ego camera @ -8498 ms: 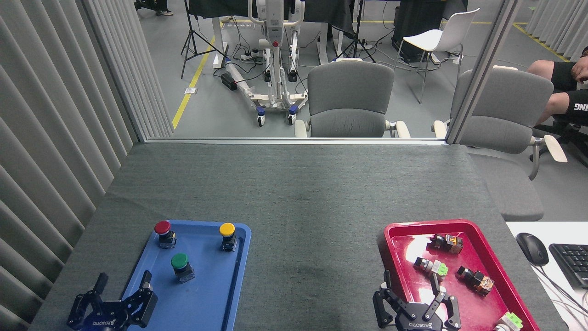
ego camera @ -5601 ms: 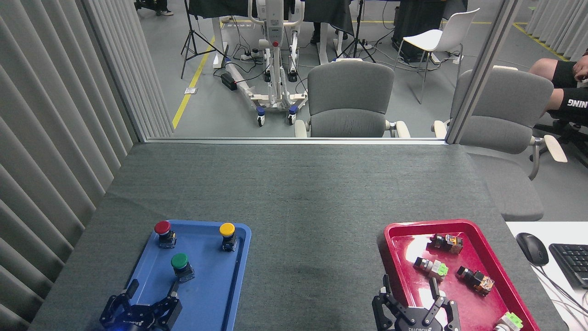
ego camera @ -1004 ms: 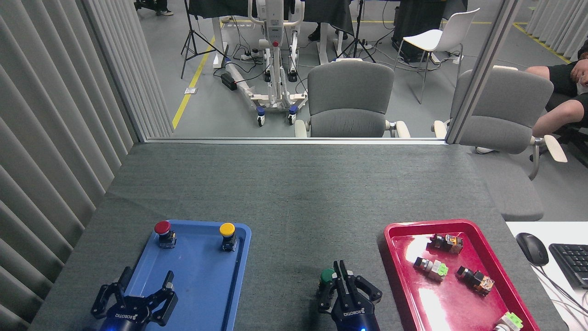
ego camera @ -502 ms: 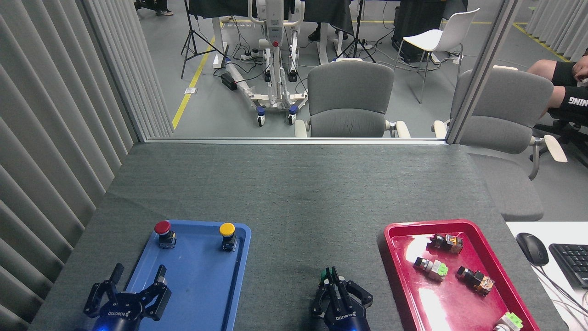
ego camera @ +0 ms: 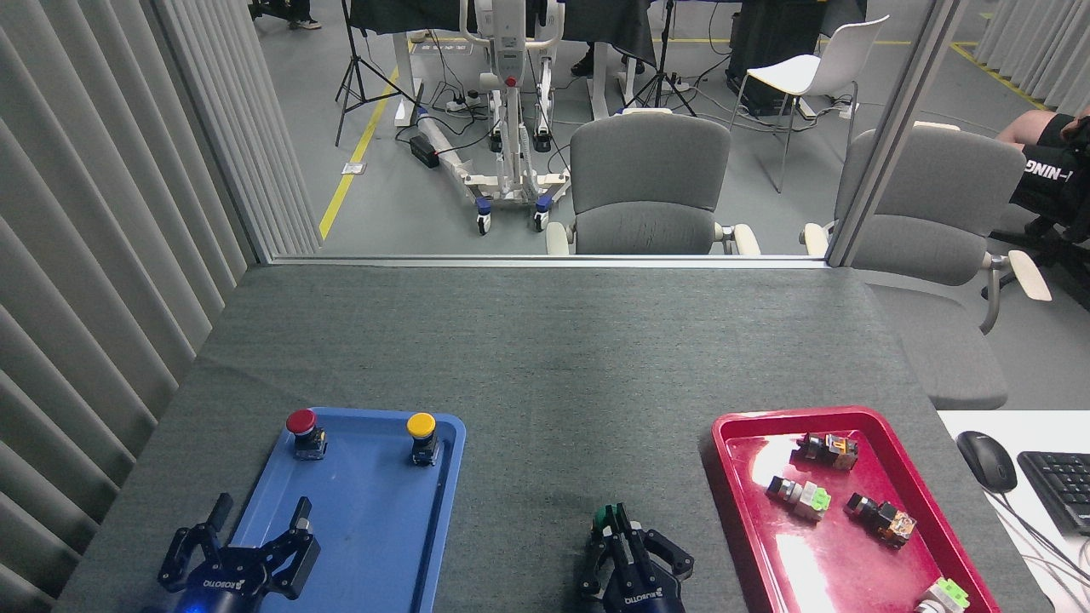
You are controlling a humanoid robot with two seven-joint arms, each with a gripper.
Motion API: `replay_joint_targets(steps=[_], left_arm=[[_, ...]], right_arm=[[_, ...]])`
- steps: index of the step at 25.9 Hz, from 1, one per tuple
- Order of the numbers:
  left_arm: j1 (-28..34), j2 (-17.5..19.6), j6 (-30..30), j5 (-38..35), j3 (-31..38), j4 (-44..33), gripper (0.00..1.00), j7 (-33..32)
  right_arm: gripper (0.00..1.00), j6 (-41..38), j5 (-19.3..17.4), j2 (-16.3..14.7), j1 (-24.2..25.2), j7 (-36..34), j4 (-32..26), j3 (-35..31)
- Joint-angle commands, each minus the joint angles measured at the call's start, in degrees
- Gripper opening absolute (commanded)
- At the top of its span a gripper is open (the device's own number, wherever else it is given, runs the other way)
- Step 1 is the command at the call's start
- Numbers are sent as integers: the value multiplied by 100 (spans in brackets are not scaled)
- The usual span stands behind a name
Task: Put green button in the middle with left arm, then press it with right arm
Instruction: 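Press down on the green button with the right gripper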
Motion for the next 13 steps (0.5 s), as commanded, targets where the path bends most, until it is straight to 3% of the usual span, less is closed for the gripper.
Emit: replay_joint_targets(steps=[1, 3, 4, 13], left_arm=[[58, 17, 19, 4, -1, -3, 99, 0], [66, 17, 28, 4, -1, -3, 99, 9], [66, 17, 28, 4, -1, -3, 99, 9], [75, 25, 37, 57, -1, -3, 99, 27]], right_arm=[[66, 80, -14, 7, 21, -158, -88, -9], [92, 264, -23, 42, 12, -544, -105, -9], [98, 334, -23, 51, 12, -668, -105, -18], [98, 431, -32, 7, 91, -747, -492, -71]])
